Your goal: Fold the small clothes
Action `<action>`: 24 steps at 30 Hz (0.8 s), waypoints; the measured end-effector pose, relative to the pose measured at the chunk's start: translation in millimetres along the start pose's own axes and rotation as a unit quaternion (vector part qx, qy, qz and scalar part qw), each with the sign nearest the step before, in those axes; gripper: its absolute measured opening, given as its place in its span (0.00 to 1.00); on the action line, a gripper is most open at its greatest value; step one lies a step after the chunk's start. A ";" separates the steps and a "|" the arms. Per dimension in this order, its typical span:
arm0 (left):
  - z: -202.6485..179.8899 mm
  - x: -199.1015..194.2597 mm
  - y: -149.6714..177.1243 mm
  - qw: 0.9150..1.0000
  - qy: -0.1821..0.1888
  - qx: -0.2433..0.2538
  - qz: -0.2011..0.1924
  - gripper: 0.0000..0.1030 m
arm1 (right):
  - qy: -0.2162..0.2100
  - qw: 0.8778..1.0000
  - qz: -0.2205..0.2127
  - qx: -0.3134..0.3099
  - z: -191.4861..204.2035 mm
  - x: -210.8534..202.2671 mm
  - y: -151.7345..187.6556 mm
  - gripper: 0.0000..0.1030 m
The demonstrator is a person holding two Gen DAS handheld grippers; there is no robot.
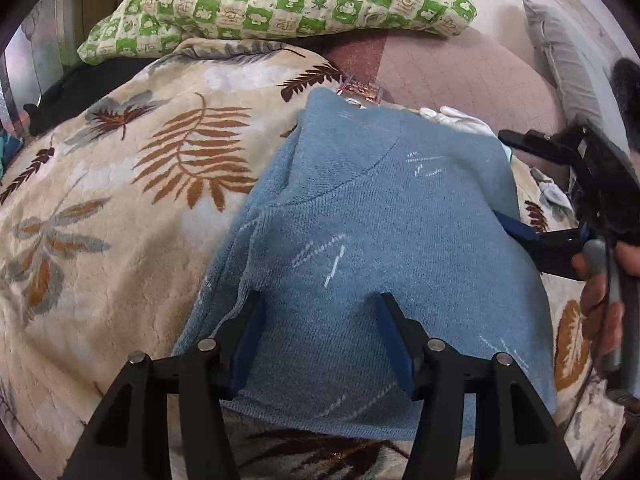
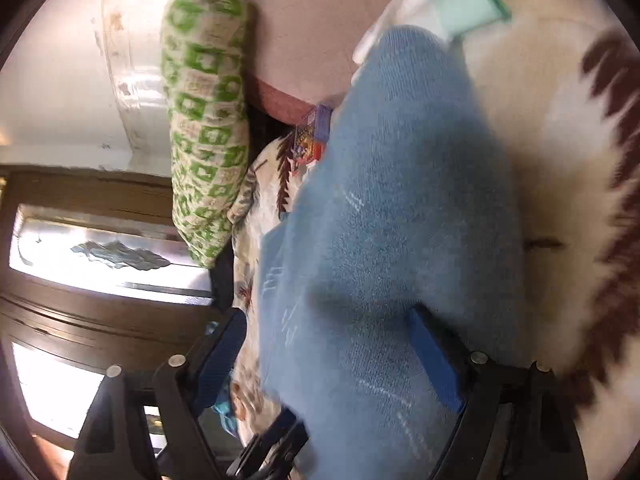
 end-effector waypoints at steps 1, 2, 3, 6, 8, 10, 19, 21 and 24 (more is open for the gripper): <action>0.4 0.0 -0.4 1.000 0.004 -0.004 0.002 0.57 | 0.006 1.000 0.000 0.008 3.3 -1.9 -0.9 0.83; 0.7 0.8 0.4 1.000 0.005 -0.004 0.002 0.57 | 0.025 1.000 0.004 0.005 8.4 -2.0 0.7 0.83; 0.2 1.1 0.8 1.000 0.004 -0.002 0.002 0.57 | 0.055 0.998 0.017 -0.011 14.7 0.5 3.9 0.83; -0.1 0.3 2.2 1.000 0.009 0.000 0.002 0.57 | 0.052 0.998 0.014 -0.025 34.5 -11.9 15.9 0.83; 0.7 -0.6 1.4 1.000 0.016 -0.009 0.004 0.57 | 0.025 0.999 0.004 -0.030 42.5 -18.9 29.6 0.83; 1.7 -3.0 0.8 1.000 0.021 -0.018 0.004 0.58 | 0.056 0.998 0.018 -0.021 23.3 1.9 45.4 0.84; 17.4 -45.7 -17.4 0.997 0.031 -0.044 -0.062 0.64 | 0.056 0.997 0.016 -0.045 51.1 -19.1 73.6 0.84; 23.7 -41.1 -18.9 0.997 0.017 -0.050 -0.055 0.65 | 0.091 0.995 0.037 -0.019 17.6 2.0 85.8 0.84; 34.2 -31.8 -18.3 0.997 0.008 -0.061 -0.037 0.65 | 0.090 0.995 0.014 -0.036 23.1 4.2 82.8 0.84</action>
Point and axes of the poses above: each gripper's, at about its wrist camera, not at the fingertips, and x roughly the way its jaws point, z to its left, y to its underside, the point moved 9 cm from there along x, roughly the way its jaws point, and after that the axes turned 11 degrees about z, right-handed, at the moved point
